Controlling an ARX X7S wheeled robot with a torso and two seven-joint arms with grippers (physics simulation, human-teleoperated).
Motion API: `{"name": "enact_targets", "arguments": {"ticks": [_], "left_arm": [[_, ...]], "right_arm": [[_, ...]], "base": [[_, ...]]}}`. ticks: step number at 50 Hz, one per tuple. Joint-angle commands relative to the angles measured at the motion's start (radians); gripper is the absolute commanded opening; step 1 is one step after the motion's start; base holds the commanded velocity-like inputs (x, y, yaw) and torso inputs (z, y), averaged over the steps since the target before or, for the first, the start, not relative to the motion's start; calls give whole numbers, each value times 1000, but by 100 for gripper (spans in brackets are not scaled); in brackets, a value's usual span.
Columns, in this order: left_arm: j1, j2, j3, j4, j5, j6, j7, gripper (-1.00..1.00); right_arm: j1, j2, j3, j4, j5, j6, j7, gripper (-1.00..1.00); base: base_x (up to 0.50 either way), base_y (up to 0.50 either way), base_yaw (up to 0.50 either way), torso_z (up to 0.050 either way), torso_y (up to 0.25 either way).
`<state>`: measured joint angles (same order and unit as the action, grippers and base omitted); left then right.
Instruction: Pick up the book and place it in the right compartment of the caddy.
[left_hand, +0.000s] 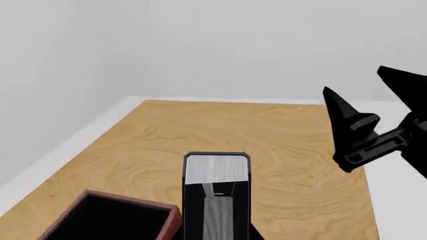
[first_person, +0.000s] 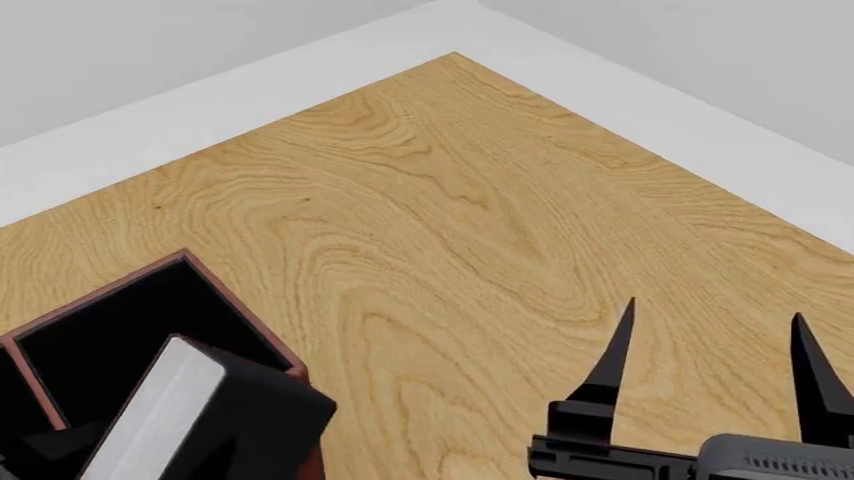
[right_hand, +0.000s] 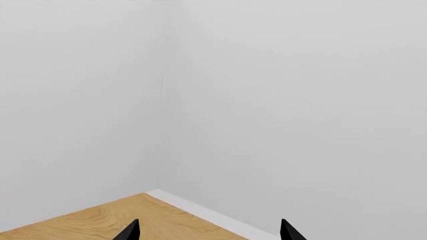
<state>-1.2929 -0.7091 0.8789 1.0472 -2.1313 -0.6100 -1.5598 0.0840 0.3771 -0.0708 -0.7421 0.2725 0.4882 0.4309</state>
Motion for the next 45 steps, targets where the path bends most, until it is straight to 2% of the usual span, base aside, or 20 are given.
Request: {"name": "enact_targets", "arguments": {"ticks": [1,13,23,45], "left_arm": [[-170,-36,6,-4,-69,98,-4,-100],[-320,-115,-39,-78,-155,108,43,-100],[-444,-116,-30,-166,-206,67,42,-100],[-520,-129,37,-392,-181,-28,90,-100]], "right_arm": [[0,3,-2,2,3,-3,2,100],[-1,3,0,8,10,-10,3,100],[0,3,-6,17,10,-15,4,100],[5,7,-12,23,14,-15,10,100]], "base": [[0,0,0,0,0],[0,0,0,0,0],[0,0,0,0,1],[0,0,0,0,1]]}}
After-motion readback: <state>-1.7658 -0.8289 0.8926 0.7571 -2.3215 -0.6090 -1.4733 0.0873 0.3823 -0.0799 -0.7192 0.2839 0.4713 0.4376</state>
